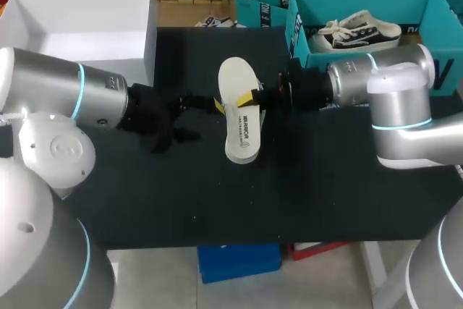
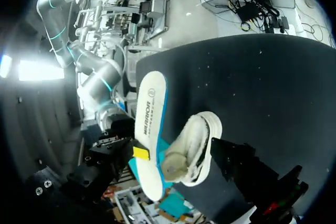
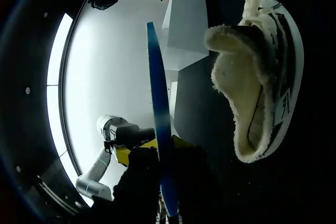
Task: Take the shoe out of the shoebox, open the shoe tongue, remove and reinsert the insole, then place the shoe into the shoebox
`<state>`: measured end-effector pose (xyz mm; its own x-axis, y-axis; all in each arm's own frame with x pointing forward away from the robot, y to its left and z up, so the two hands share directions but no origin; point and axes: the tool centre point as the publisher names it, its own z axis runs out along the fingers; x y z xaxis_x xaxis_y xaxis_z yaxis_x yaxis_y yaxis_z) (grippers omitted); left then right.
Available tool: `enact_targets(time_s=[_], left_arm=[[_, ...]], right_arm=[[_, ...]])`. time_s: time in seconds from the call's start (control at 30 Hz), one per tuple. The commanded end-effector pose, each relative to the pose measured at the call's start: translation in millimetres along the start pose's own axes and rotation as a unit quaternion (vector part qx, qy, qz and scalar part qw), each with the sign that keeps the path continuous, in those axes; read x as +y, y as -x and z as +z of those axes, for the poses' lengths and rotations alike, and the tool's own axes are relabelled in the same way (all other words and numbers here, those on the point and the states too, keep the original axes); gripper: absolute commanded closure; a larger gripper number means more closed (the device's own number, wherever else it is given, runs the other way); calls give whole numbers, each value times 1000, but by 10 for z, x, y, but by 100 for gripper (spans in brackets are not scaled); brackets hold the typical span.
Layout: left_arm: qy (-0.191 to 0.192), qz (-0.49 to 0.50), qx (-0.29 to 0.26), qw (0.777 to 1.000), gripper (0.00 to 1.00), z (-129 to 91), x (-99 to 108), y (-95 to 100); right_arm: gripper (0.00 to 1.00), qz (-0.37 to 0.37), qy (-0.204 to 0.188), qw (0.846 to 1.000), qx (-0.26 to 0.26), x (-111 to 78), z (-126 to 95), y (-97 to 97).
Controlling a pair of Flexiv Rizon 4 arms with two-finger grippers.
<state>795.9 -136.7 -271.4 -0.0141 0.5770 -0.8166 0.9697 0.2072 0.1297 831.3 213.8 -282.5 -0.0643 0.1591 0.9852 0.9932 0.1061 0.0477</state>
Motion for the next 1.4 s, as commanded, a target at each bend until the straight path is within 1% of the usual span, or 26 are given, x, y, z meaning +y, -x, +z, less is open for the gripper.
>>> enact_targets(time_s=[0.03, 0.13, 0.17, 0.3, 0.33, 0.4, 0.47, 0.5, 0.53, 0.57, 0.63, 0.73, 0.87, 0.93, 1.4], left_arm=[[-28, 22, 219, 975, 0, -158, 4, 163], [-35, 53, 274, 960, 0, -202, -10, 292], [-31, 66, 294, 953, 0, -213, -20, 337], [0, 105, 368, 924, 0, -259, -20, 518], [-1, 111, 377, 920, 0, -270, -24, 570], [22, 129, 416, 900, 0, -284, -38, 652], [28, 140, 441, 886, 0, -292, -49, 726], [41, 145, 460, 875, 0, -295, -56, 754], [45, 149, 469, 869, 0, -295, -59, 779], [45, 149, 471, 868, 0, -293, -70, 808], [54, 155, 494, 854, 0, -288, -87, 848], [51, 156, 520, 838, 0, -258, -101, 879], [53, 156, 533, 830, 0, -214, -110, 945], [53, 157, 531, 831, 0, -198, -108, 984], [53, 157, 531, 831, 0, -198, -108, 984]], right_arm=[[100, 0, 0, 1000, -1, 5, 9, 5], [100, 0, 0, 1000, -1, 5, 9, 5], [100, 0, 0, 1000, -1, 5, 9, 5], [100, 0, 0, 1000, -1, 5, 9, 5], [100, 0, 0, 1000, -1, 5, 9, 5], [100, 0, 0, 1000, -1, 5, 9, 5], [100, 0, 0, 1000, -1, 5, 9, 5], [100, 0, 0, 1000, -1, 5, 9, 5], [100, 0, 0, 1000, -1, 5, 9, 5], [100, 0, 0, 1000, -1, 5, 9, 5], [100, 0, 0, 1000, -1, 5, 9, 5], [100, 0, 0, 1000, -1, 5, 9, 5], [100, 0, 0, 1000, -1, 5, 9, 5], [100, 0, 0, 1000, -1, 5, 9, 5], [100, 0, 0, 1000, -1, 5, 9, 5]])
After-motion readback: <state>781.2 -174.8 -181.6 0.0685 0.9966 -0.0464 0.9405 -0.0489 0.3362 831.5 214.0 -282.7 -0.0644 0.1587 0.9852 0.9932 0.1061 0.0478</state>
